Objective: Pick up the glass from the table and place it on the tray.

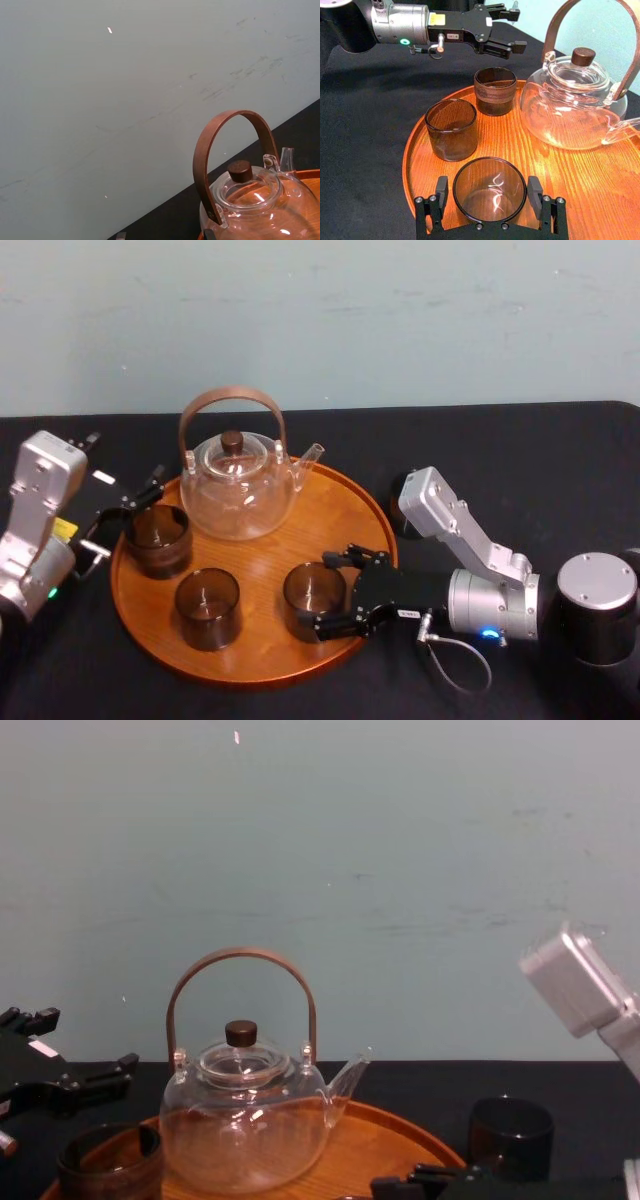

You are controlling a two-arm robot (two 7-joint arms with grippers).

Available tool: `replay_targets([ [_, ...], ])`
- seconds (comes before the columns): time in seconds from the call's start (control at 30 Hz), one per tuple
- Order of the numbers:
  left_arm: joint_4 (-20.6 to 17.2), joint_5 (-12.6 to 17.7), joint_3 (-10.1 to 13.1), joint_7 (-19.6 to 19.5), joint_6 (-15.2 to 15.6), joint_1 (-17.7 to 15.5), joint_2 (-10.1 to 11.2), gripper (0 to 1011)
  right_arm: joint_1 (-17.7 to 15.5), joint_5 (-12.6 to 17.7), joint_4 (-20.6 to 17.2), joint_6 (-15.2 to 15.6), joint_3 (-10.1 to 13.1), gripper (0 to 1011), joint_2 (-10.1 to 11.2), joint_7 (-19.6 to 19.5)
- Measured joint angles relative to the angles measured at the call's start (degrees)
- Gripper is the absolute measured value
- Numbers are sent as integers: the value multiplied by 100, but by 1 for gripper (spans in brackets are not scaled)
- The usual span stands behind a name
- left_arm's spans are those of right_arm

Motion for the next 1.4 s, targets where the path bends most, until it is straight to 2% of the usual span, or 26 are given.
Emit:
replay_targets([
  [0.2, 0, 0, 0, 0, 0, 0, 0, 1001, -14, 43, -3, -10, 26, 1002, 17, 32],
  [0.4, 0, 0, 0, 0, 0, 0, 0, 1001, -111, 214, -136, -76, 123, 1002, 196, 190],
  [0.67, 0, 0, 0, 0, 0, 0, 0, 1001, -350, 472, -473, -293, 313, 1003, 590, 345],
  [0.9, 0, 0, 0, 0, 0, 0, 0, 1001, -632, 711, -744, -554, 592, 1003, 957, 369],
  [1.13, 0, 0, 0, 0, 0, 0, 0, 1001, -1013, 957, -953, -681, 1031, 1002, 1273, 87],
  [1.4, 0, 0, 0, 0, 0, 0, 0, 1001, -1343, 1069, -1049, -541, 1417, 1002, 1358, -426],
])
